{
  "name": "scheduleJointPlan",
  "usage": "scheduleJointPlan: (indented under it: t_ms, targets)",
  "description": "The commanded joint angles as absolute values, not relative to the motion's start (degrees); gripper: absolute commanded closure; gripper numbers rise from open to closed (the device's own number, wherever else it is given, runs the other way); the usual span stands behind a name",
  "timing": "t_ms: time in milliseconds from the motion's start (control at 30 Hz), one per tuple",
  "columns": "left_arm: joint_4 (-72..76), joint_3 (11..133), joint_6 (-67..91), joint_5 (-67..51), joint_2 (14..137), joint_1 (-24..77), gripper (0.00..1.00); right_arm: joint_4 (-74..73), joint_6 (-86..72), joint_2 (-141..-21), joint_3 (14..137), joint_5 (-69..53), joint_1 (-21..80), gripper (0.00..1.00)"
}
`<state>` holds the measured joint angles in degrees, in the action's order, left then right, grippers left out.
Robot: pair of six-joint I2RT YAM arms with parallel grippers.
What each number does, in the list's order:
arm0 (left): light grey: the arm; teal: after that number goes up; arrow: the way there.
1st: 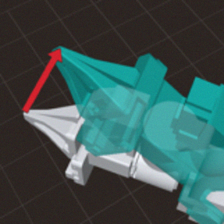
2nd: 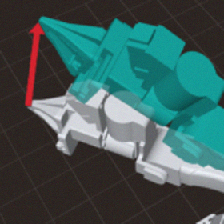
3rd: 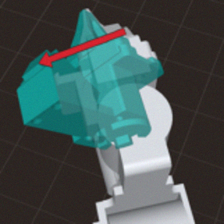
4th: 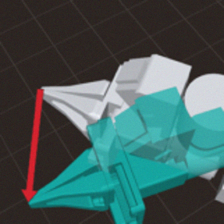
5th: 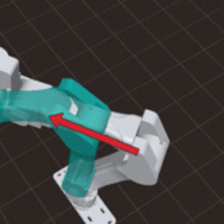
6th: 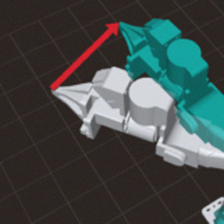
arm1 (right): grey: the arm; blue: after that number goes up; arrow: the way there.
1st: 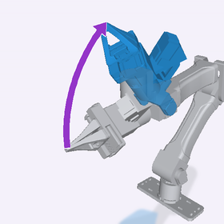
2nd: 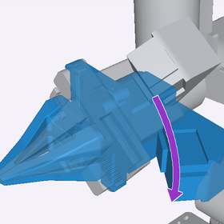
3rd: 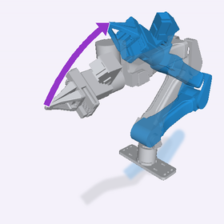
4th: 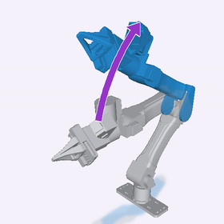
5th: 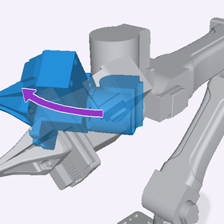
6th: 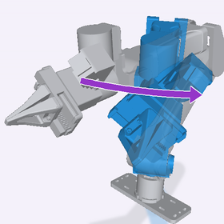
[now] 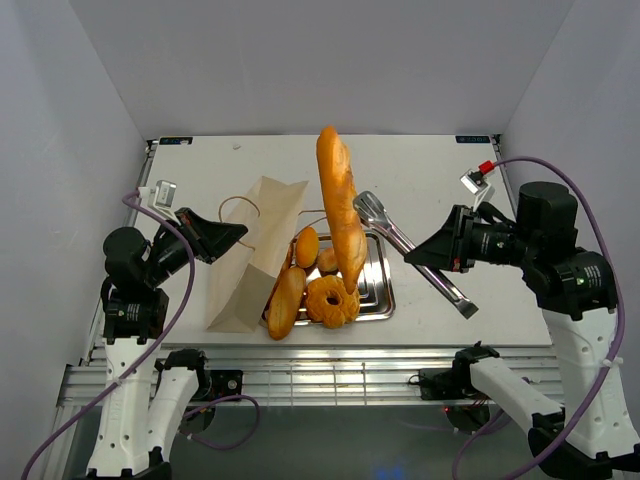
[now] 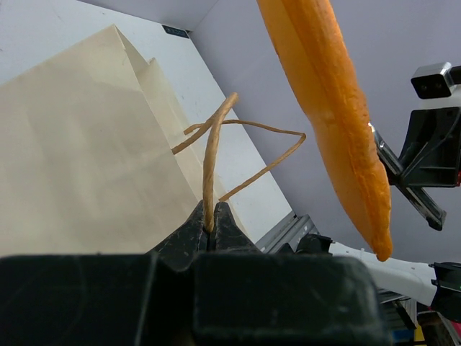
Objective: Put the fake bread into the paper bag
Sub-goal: Pick up the fake bread from the plate.
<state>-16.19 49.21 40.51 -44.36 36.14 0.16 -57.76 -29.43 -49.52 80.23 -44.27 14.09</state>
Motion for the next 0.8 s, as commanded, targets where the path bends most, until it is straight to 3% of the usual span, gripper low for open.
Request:
scheduleJointPlan:
  t_ms: [0, 300, 767]
  targets:
    - [-15.38, 48.87, 40.34, -44.47, 35.77, 0.18, 1.00, -55.81, -29.97, -52.37, 85.42, -52.81, 13.89, 0.92]
    - [-14.24, 47.99, 40.69, -44.38, 36.03, 0.18, 1.00, -59.84, -29.10, -58.27, 89.30, -60.81, 15.20, 0.92]
    - [-12.92, 47.99, 41.48, -44.47, 36.03, 0.18, 1.00, -71.37, -29.26, -63.19, 92.55, -56.17, 27.77, 0.92]
